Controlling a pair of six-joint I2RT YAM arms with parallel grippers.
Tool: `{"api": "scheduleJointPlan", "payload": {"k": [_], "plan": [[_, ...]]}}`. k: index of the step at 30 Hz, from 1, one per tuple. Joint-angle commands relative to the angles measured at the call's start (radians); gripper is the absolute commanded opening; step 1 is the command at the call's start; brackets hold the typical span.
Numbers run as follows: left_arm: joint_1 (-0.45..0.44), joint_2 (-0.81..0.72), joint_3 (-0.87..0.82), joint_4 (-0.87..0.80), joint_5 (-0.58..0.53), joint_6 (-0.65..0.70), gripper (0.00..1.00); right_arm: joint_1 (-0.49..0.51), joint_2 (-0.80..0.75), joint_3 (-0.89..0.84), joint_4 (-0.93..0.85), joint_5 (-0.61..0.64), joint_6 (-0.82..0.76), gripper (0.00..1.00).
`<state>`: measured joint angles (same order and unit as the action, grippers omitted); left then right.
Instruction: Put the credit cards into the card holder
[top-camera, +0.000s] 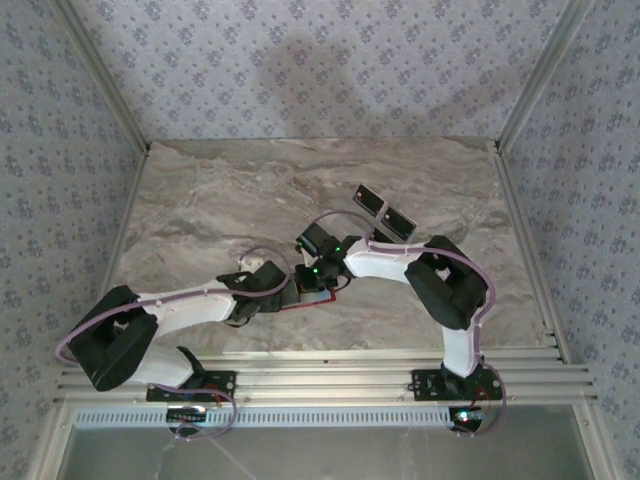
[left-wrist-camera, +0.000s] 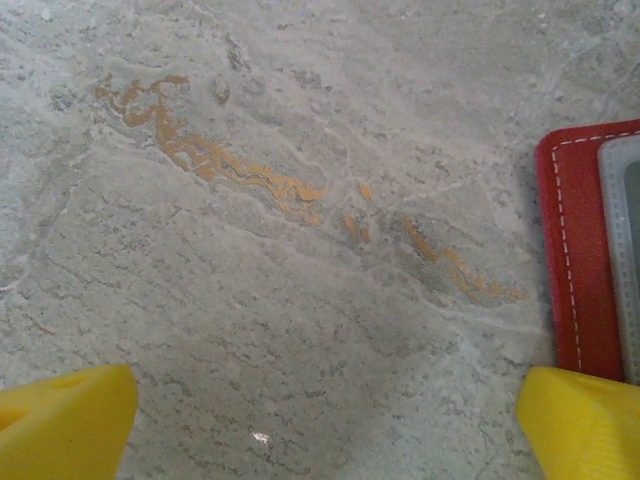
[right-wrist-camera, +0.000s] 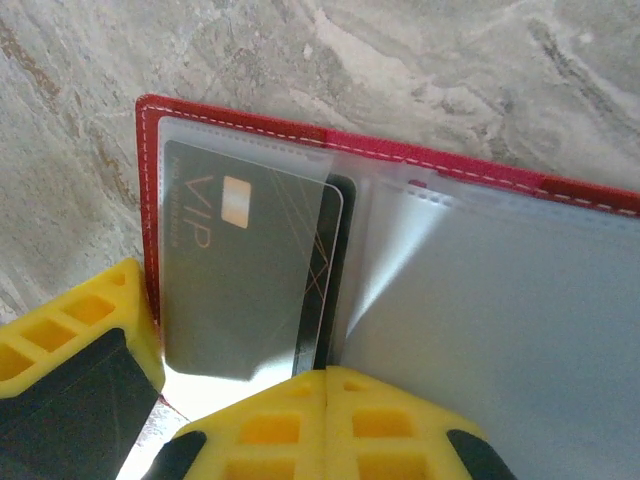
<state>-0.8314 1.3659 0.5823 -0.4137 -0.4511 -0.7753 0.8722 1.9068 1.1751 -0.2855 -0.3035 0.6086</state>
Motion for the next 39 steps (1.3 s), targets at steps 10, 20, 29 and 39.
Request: {"api": "scheduleJointPlan", "payload": {"k": [10, 20, 29, 39], "plan": [[0.140, -0.108, 0.012, -0.065, 0.015, 0.023, 1.00, -0.056, -0.120, -0.124, 0.007, -0.011, -0.007, 0.16], [0.147, -0.063, 0.028, -0.033, 0.044, 0.049, 1.00, -0.012, -0.093, -0.023, -0.039, -0.005, -0.039, 0.11], [0.146, -0.071, 0.034, -0.010, 0.074, 0.068, 1.00, -0.029, -0.123, -0.022, -0.080, 0.033, -0.062, 0.31], [0.096, -0.075, 0.089, -0.022, 0.076, 0.091, 1.00, -0.053, -0.258, -0.160, -0.102, 0.066, -0.046, 0.46]]}}
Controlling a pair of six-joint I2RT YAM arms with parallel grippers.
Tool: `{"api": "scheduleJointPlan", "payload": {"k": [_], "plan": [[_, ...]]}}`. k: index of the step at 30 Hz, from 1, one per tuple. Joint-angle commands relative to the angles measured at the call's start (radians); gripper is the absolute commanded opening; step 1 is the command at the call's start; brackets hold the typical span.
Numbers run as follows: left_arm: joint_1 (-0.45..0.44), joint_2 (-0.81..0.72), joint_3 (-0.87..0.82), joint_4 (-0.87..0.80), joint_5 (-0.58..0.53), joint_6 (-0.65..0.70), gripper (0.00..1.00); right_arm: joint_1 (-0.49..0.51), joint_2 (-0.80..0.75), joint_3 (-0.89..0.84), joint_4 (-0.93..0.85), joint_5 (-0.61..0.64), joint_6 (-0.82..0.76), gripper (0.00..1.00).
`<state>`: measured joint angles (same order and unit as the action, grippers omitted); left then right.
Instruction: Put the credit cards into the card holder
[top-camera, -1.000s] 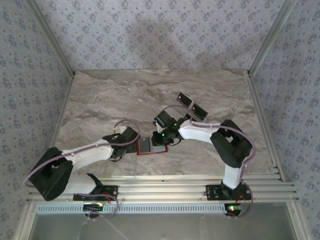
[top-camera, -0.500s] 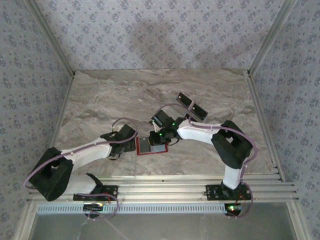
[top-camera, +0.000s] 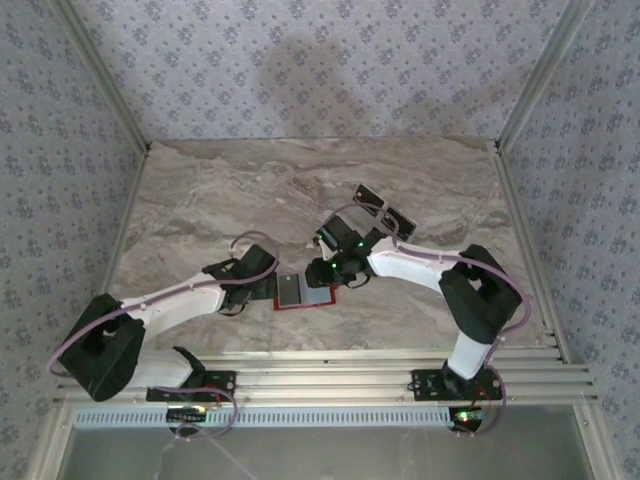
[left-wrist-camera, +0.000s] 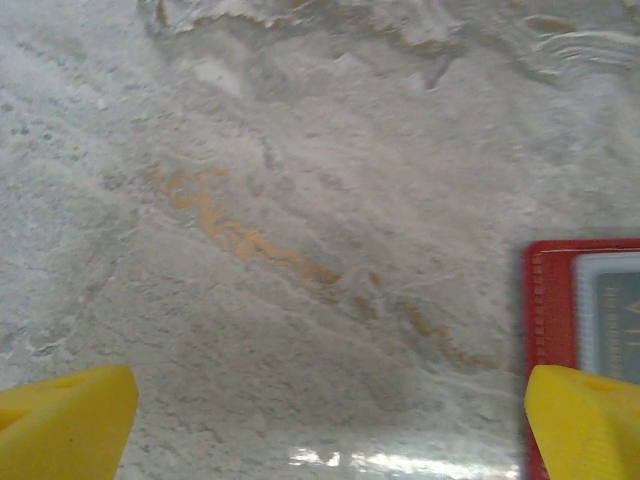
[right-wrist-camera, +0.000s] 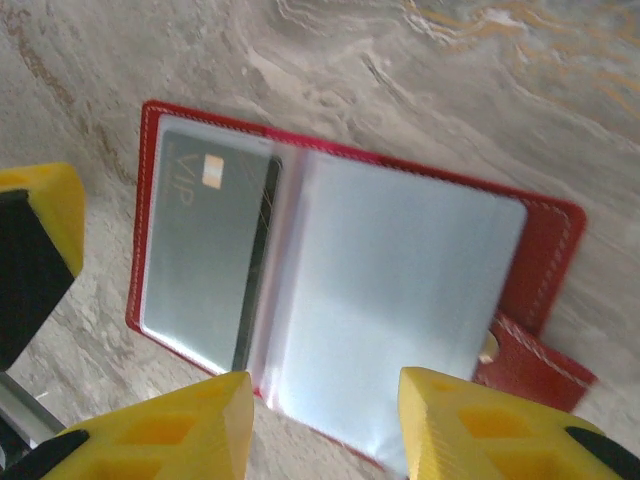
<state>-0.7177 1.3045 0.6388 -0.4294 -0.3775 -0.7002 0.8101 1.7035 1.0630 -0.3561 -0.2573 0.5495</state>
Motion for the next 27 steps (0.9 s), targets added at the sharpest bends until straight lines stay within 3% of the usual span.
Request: {"api": "scheduleJointPlan", "payload": {"k": [1, 9, 27], "plan": [[-0.025, -0.010, 0.036, -0.005, 0.000, 0.015, 1.00, 0.013, -0.068, -0.064, -0.025, 0.021, 0.025, 0.46], [-0.057, 0.040, 0.051, 0.007, -0.008, 0.009, 1.00, 0.050, -0.114, -0.162, 0.052, 0.016, 0.131, 0.47], [-0.066, 0.060, 0.043, 0.022, -0.013, 0.006, 1.00, 0.057, -0.056, -0.154, 0.083, 0.007, 0.144, 0.47]]}}
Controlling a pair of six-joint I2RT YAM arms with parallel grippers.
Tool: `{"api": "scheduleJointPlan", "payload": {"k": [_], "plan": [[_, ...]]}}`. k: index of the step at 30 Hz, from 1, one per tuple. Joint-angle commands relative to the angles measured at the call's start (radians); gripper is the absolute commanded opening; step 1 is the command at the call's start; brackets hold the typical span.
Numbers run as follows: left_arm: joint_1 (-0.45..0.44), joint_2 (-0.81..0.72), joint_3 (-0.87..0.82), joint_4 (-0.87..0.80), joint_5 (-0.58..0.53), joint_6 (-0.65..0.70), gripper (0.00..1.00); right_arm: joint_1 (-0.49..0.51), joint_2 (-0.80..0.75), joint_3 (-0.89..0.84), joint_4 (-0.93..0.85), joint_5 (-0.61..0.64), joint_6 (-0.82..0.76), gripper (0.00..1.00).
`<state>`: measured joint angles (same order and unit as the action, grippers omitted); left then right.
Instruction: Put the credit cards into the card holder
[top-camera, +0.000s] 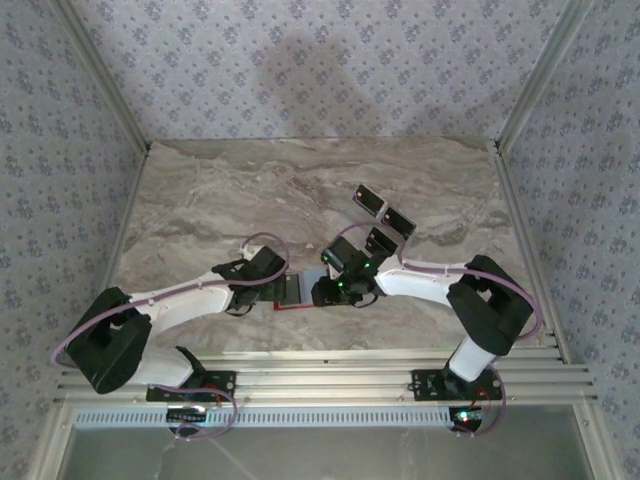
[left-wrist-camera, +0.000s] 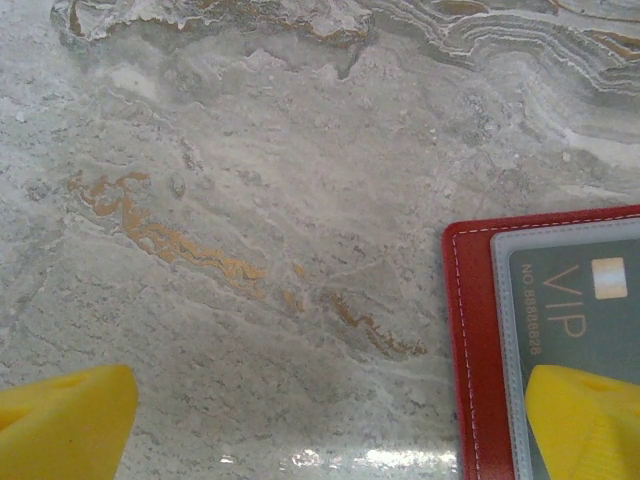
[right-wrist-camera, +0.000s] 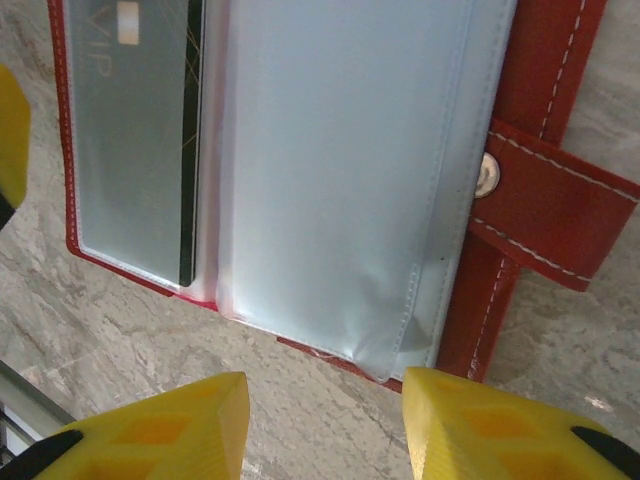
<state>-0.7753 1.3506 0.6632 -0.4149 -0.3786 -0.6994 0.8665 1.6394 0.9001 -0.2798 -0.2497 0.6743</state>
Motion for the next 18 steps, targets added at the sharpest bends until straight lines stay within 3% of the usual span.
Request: {"api": "scheduleJointPlan", "payload": {"k": [1, 18], "plan": [[-0.007, 0.015, 0.019, 0.009, -0.011, 0.005, 1.00, 0.001, 0.008, 0.006, 0.010, -0.001, 0.021, 0.47], [-0.010, 0.011, 0.015, 0.011, -0.013, -0.001, 1.00, -0.016, 0.031, 0.009, 0.050, -0.038, 0.042, 0.46]]}}
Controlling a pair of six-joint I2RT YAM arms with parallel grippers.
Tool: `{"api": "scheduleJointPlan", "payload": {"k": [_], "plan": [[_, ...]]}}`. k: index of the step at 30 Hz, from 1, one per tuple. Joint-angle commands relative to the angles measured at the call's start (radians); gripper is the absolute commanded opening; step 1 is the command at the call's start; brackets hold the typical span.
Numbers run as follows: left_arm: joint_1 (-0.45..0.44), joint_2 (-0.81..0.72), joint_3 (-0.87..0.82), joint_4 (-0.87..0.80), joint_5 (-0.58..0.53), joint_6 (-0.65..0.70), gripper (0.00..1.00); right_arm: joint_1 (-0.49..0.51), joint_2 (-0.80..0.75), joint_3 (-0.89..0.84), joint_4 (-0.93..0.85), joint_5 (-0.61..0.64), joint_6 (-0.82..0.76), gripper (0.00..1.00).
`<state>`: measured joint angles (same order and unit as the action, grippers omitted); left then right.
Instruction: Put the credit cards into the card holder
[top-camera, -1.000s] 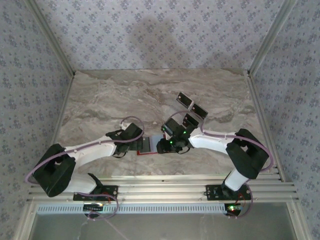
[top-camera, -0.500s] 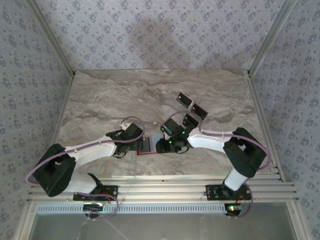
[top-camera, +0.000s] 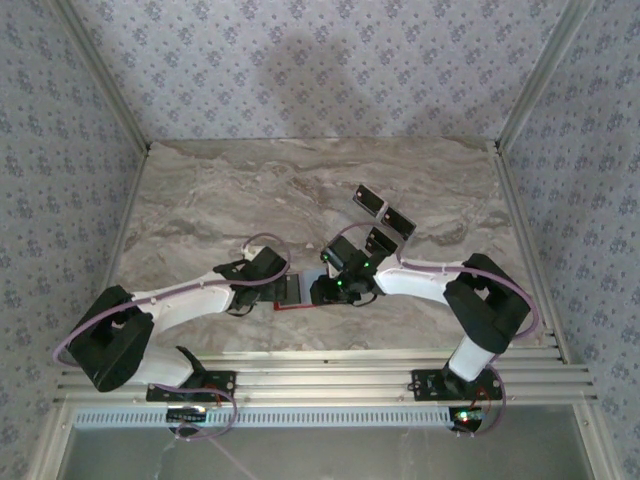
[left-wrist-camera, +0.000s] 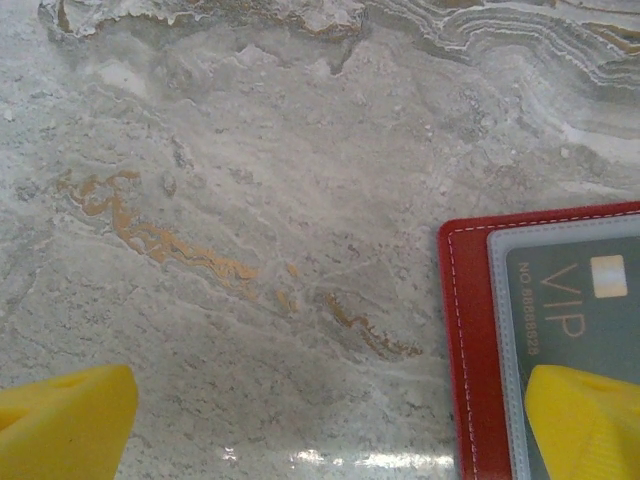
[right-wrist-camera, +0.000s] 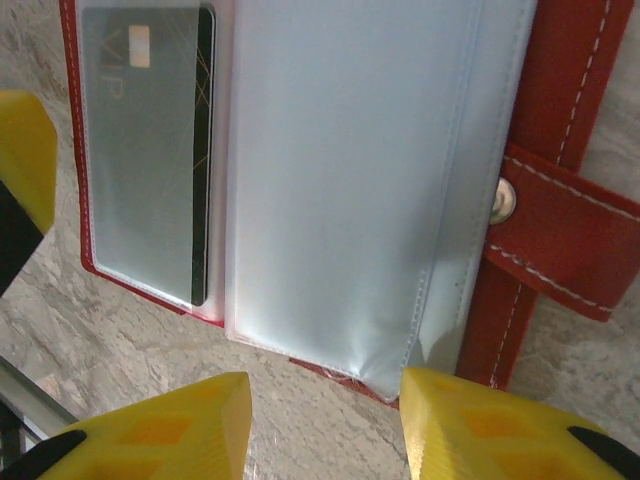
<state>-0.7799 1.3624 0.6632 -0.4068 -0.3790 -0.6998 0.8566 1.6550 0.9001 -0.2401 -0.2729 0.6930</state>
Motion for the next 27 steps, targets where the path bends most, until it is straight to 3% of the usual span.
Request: {"api": "scheduleJointPlan", "payload": {"k": [1, 27], "plan": [[-0.006, -0.002, 0.015, 0.002, -0.012, -0.002, 1.00, -0.007, 0.013, 0.006, 0.013, -0.015, 0.029, 0.46], [-0.009, -0.001, 0.015, 0.006, -0.015, -0.001, 1.00, -0.015, -0.007, -0.026, 0.047, -0.009, 0.067, 0.44]]}}
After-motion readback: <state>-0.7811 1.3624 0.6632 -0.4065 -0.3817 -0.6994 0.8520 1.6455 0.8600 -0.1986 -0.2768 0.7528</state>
